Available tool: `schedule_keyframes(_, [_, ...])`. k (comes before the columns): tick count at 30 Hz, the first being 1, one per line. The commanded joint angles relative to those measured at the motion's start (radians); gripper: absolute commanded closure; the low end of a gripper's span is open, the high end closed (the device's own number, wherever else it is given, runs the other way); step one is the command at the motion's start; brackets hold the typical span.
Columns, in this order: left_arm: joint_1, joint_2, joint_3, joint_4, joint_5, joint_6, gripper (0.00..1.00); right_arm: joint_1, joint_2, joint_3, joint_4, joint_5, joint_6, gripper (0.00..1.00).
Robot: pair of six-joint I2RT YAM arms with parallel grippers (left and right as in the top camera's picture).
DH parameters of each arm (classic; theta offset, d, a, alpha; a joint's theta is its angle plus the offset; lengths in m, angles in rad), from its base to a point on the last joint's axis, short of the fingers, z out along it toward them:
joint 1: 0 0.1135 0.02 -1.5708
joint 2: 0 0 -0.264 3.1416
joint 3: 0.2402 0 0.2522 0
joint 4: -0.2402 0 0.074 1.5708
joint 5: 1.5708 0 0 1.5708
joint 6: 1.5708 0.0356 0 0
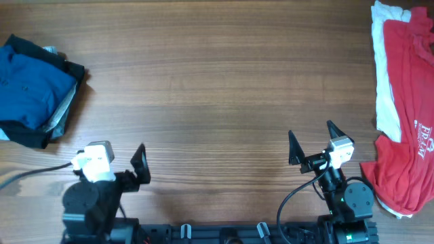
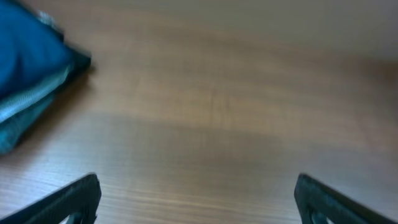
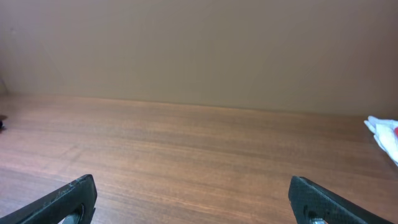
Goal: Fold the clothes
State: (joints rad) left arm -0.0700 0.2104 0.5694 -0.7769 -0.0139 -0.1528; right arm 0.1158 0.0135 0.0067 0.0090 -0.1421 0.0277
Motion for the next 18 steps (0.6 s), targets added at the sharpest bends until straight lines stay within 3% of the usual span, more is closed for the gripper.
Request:
schedule_keyframes(1, [0.003,-0.134,-0.212,0.208,0.007,0.014,0.0,-0.006,-0.01,-0.002,0.004,-0.02,-0.013,0.0])
schedule_keyframes(10, [0.003,-0.208,-0.564,0.834,0.012,0.06,0.0,-0.006,-0.01,-0.002,0.004,-0.02,-0.013,0.0])
schedule_keyframes(13, [0.002,-0.208,-0.563,0.694,0.038,0.06,0.0,-0.006,-0.01,-0.002,0.004,-0.02,-0.013,0.0])
schedule_keyframes(18, [0.002,-0.208,-0.563,0.702,0.05,0.06,0.0,-0.006,-0.01,-0.002,0.004,-0.02,-0.013,0.0])
